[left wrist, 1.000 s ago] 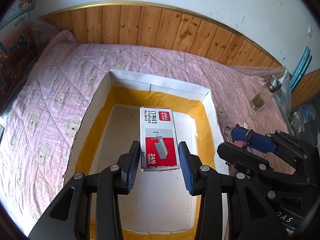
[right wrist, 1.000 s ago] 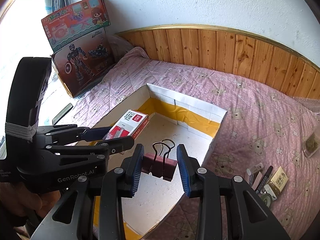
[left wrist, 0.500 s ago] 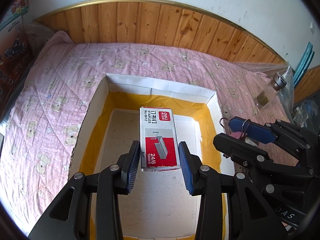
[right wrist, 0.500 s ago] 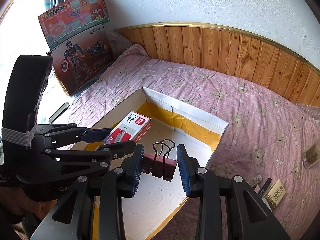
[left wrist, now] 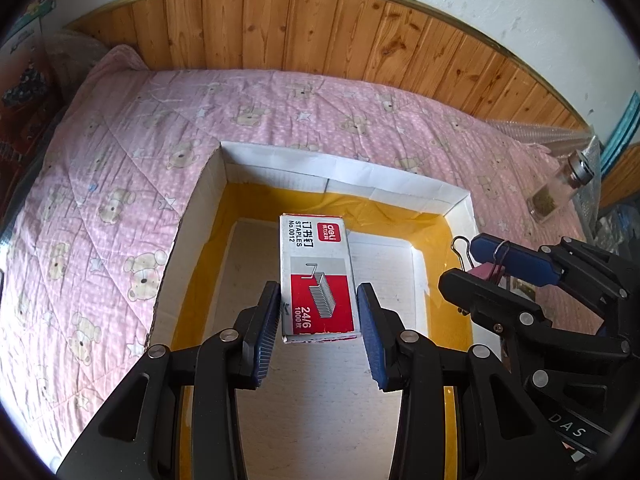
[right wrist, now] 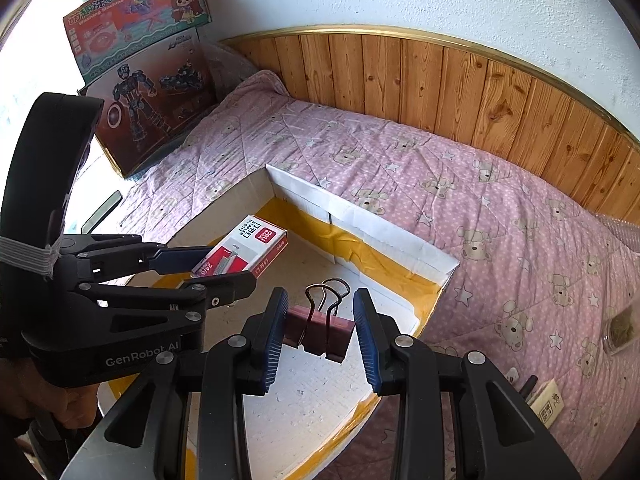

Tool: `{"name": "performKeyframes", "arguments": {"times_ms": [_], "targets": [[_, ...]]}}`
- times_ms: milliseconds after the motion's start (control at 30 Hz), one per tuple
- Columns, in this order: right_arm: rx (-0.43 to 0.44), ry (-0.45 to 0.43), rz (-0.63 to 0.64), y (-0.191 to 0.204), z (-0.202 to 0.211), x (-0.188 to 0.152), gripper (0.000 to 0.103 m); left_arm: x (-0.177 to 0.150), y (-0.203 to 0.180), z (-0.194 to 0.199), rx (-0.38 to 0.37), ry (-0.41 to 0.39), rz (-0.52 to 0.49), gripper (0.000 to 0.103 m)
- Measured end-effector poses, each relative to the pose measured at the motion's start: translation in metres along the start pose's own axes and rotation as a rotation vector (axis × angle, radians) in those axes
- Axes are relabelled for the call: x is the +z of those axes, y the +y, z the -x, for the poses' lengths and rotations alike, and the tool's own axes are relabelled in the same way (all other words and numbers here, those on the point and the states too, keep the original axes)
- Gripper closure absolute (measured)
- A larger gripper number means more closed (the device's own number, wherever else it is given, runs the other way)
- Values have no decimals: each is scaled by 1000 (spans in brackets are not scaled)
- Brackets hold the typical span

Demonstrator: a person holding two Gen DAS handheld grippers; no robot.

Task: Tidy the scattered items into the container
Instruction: 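Carry the staple box with the left gripper while the right gripper carries the binder clip over the box, then lower and open the left gripper while the right gripper drops the binder clip into the box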

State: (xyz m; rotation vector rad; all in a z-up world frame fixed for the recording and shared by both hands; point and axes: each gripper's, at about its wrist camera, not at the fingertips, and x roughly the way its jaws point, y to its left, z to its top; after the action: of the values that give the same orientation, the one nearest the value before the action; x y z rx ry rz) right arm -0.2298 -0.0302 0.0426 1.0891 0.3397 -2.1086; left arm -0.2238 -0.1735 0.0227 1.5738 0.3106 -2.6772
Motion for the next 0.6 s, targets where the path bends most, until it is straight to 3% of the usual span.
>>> {"name": "performKeyframes", "arguments": {"times_ms": [600], "targets": [[-34, 109, 102, 1, -41, 13, 68, 10, 10, -42, -10, 77, 40, 62]]}}
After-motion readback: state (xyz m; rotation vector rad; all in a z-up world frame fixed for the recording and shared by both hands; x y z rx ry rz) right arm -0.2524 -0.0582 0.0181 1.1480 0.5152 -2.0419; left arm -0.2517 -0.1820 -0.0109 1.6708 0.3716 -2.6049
